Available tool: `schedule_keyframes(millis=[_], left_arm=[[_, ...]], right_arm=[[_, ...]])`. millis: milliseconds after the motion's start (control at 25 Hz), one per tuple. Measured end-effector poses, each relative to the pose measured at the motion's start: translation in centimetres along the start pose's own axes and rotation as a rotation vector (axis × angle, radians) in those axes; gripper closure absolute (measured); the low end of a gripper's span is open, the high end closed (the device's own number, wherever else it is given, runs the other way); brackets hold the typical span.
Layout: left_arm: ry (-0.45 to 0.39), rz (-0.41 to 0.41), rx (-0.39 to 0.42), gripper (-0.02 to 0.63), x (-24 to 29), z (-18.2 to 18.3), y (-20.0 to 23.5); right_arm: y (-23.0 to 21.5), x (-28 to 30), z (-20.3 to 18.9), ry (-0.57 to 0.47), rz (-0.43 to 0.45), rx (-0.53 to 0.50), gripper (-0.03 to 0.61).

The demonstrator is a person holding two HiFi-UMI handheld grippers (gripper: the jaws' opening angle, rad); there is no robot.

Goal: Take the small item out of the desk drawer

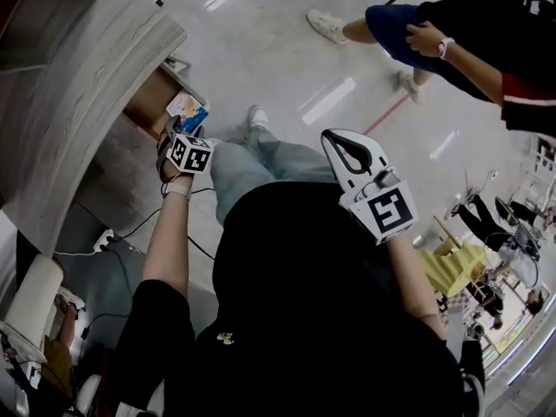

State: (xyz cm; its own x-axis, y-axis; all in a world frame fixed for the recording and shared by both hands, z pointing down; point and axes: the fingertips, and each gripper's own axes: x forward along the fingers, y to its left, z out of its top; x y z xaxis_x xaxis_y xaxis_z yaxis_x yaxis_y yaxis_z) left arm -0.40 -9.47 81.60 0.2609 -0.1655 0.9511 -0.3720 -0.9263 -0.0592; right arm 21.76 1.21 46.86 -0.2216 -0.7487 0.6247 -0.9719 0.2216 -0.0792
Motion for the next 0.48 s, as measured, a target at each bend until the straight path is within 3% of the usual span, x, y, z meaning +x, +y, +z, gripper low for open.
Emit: schedule_keyframes(millis=[200, 480], left_arm=[[0.007, 0.015, 0.001, 0.327, -0.1, -0.7, 0.3], [0.009, 0.023, 0.009, 0.415, -1.6, -1.5, 1.0]], right_arm=[[0.3, -0.8, 0.3, -0.006, -0.014, -0.003, 0.581], [1.6, -0.2, 1.4, -0.032, -0.002, -0.026, 0.581]])
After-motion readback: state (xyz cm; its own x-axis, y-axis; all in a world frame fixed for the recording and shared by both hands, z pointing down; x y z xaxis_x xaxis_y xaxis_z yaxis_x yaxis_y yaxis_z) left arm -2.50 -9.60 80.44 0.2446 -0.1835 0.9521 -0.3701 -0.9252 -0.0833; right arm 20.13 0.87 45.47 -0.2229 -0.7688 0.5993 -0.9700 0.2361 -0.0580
